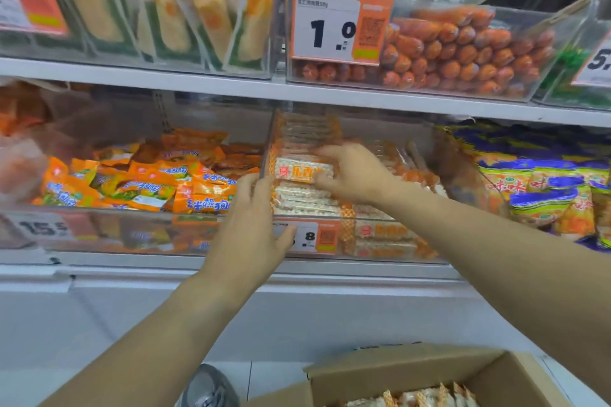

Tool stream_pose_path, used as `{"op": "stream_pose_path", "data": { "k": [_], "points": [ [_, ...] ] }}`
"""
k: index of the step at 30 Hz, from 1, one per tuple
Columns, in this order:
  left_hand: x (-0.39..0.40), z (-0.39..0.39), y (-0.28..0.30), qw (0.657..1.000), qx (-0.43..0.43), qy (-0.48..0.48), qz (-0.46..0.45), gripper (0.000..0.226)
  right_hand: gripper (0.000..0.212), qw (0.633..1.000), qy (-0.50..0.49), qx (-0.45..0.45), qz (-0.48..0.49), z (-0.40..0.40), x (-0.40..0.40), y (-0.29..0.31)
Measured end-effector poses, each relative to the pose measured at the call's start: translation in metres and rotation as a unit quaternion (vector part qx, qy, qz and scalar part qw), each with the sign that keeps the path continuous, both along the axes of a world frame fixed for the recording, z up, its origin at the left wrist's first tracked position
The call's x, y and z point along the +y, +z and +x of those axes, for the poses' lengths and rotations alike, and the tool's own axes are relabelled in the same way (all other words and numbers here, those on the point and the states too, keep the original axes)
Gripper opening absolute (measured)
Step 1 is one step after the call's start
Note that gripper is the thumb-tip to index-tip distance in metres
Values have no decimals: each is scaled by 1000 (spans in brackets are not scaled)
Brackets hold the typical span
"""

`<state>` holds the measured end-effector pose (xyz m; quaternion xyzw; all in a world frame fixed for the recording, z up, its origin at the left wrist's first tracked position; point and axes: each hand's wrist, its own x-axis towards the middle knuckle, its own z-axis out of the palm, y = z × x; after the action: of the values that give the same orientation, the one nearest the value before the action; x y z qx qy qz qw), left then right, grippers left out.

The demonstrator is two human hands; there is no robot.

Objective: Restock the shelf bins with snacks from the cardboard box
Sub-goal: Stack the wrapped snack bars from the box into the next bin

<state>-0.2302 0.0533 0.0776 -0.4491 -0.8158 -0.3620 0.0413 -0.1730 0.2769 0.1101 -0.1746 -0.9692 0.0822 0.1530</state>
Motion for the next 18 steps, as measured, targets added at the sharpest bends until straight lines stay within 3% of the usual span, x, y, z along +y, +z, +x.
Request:
{"op": "stream_pose_path", "data": {
  "k": [8, 18],
  "points": [
    [5, 1, -4, 1000, 12, 14, 3, 67, 38, 998, 30, 43, 40, 3, 1, -4],
    [11, 4, -5, 999, 14, 42, 26, 55, 53, 999, 2, -6, 48, -2, -8, -8]
  ]
}}
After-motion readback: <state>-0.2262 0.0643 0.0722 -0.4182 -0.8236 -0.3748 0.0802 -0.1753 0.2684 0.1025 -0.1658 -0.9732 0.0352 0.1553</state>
